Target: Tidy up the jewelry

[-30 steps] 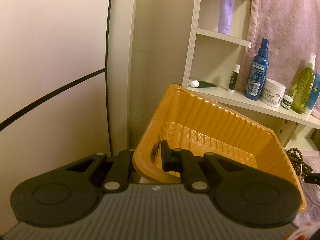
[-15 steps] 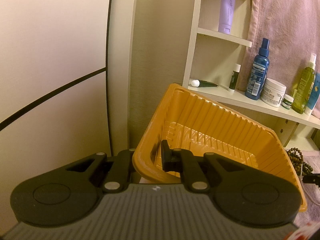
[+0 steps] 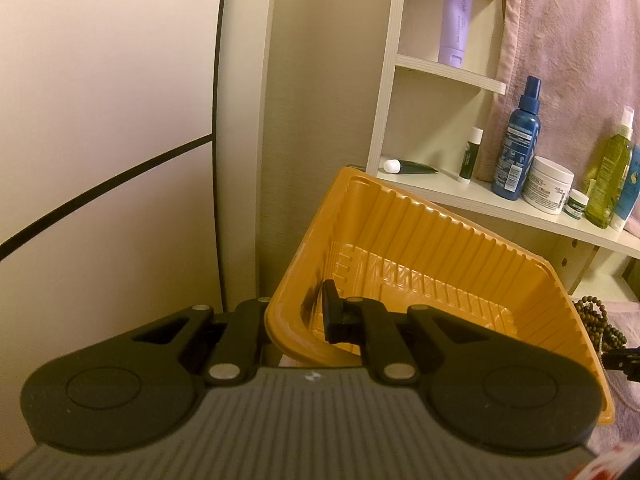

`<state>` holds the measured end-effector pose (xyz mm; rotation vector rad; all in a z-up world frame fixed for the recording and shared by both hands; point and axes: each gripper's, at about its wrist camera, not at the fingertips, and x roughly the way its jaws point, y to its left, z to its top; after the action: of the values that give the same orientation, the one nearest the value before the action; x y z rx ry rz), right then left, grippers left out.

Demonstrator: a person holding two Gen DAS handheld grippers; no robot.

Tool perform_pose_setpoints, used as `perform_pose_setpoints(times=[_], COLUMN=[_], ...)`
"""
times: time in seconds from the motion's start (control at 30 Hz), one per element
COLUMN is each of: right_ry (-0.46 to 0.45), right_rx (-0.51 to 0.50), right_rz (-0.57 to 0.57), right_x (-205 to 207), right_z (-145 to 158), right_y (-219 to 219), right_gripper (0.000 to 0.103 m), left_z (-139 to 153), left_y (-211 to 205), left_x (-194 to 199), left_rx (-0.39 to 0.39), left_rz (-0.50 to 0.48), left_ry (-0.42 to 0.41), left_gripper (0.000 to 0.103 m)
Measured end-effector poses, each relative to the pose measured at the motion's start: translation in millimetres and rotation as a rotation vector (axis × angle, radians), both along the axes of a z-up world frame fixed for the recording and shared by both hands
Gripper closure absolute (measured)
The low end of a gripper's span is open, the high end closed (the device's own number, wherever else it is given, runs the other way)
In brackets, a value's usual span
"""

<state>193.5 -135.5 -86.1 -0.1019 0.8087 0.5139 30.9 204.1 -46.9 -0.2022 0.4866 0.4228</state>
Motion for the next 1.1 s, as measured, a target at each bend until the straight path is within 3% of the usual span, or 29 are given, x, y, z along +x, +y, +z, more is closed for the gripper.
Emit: perform_pose_setpoints(times=[0.4, 0.47, 0.53, 1.1], right_ry=[-0.033, -0.032, -0.033, -0.062], right_rx=[-0.026, -0.019, -0.016, 0.027], right_rz=[-0.053, -0.06, -0.057, -0.056], right_x=[-1.4, -1.6, -2.4, -9.7], right_z=[-3.3, -3.6, -3.3, 19.8], right_y=[8.8, 8.0, 7.3, 3.9], right_gripper=[0.076, 0.077, 0.085, 0.085], left_z=[0.3, 0.7, 0.9, 1.0], left_y=[-0.5, -0.3, -0.2, 1.2], left_x=[-0.1, 0.2, 0.4, 1.9], left_rx=[0.001, 0.0, 0.0, -0.001], left_rz=[0.0, 0.0, 0.0, -0.005], left_ry=[0.0, 0.002, 0.002, 0.002], left_gripper=[0.093, 0.093, 0.093, 0.093])
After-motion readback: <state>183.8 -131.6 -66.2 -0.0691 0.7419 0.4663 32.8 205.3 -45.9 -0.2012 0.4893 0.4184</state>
